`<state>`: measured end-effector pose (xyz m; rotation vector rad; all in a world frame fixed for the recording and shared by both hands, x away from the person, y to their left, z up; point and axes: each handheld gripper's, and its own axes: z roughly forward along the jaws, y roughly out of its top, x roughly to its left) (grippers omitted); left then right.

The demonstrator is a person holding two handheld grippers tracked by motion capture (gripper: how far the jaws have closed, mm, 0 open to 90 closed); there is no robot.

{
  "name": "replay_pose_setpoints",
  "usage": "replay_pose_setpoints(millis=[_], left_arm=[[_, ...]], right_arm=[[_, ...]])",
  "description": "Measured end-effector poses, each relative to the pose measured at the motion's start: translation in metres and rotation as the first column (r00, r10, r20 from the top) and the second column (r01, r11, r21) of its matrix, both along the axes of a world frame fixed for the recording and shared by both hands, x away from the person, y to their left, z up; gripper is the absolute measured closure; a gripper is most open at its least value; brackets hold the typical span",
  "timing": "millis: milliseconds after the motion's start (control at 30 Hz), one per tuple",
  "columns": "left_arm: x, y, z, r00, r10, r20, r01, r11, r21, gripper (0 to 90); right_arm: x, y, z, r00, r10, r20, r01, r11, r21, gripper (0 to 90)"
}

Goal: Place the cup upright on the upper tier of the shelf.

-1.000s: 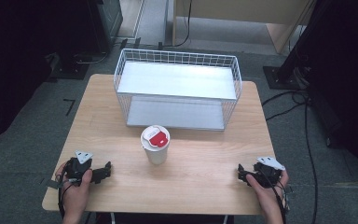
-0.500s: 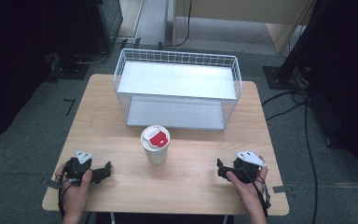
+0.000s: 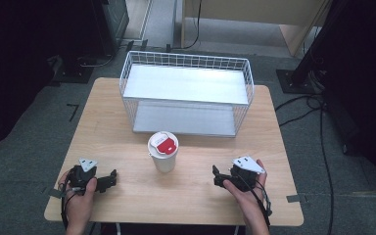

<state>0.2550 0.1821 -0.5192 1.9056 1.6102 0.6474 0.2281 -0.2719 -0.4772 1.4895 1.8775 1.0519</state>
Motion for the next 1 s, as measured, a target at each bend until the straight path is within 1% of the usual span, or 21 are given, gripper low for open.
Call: replay_pose_setpoints(millis=[133,233,267,333,400,433,467,533,733,833,933,967,1000], left_arm=[[0.000,0.000,0.000,1.0000,0.000,0.000,0.000,1.0000,-0.001,0.0],[0.000,0.000,0.000,1.0000,0.000,0.000,0.000,1.0000,-0.001,0.0],[0.000,0.000,0.000,1.0000,0.001,0.000,-0.001,1.0000,-0.001,0.0],[0.000,0.000,0.000,1.0000,0.000,0.000,0.000,1.0000,-0.001,0.0],[0.000,0.000,0.000,1.0000,0.000,0.000,0.000,1.0000,-0.001,0.0],[0.000,0.000,0.000,1.0000,0.000,0.000,0.000,1.0000,-0.001,0.0],[0.000,0.000,0.000,1.0000,0.000,0.000,0.000,1.0000,-0.001,0.0],[0.000,0.000,0.000,1.0000,0.000,0.000,0.000,1.0000,-0.001,0.0],[0.000,0.000,0.000,1.0000,0.000,0.000,0.000,1.0000,-0.001,0.0],[0.000,0.000,0.000,1.0000,0.000,0.000,0.000,1.0000,-0.002,0.0],[0.000,0.000,0.000,1.0000,0.000,0.000,0.000,1.0000,-0.002,0.0],[0.000,0.000,0.000,1.0000,0.000,0.000,0.000,1.0000,-0.002,0.0],[0.000,0.000,0.000,1.0000,0.000,0.000,0.000,1.0000,-0.002,0.0]], right_arm=[[0.000,0.013,0.004,0.9994,0.032,0.014,-0.032,0.999,-0.005,2.3],[0.001,0.016,0.006,0.9992,0.037,0.018,-0.037,0.999,-0.002,2.3],[0.001,0.021,0.007,0.9986,0.048,0.021,-0.048,0.999,-0.001,2.4],[0.001,0.023,0.007,0.9984,0.051,0.024,-0.051,0.999,0.000,2.4],[0.002,0.032,0.008,0.9972,0.069,0.028,-0.069,0.998,-0.001,2.3],[0.002,0.032,0.008,0.9972,0.069,0.028,-0.069,0.998,-0.001,2.3],[0.002,0.037,0.008,0.9962,0.082,0.027,-0.082,0.997,0.001,2.3],[0.003,0.039,0.008,0.9957,0.088,0.028,-0.088,0.996,-0.001,2.3],[0.006,0.058,0.009,0.9909,0.130,0.034,-0.130,0.991,0.003,2.3],[0.007,0.063,0.010,0.9896,0.139,0.036,-0.139,0.990,0.005,2.3],[0.009,0.071,0.011,0.9870,0.156,0.040,-0.156,0.988,0.011,2.3],[0.009,0.071,0.011,0.9870,0.156,0.040,-0.156,0.988,0.011,2.3],[0.010,0.076,0.012,0.9857,0.164,0.041,-0.164,0.986,0.012,2.3]])
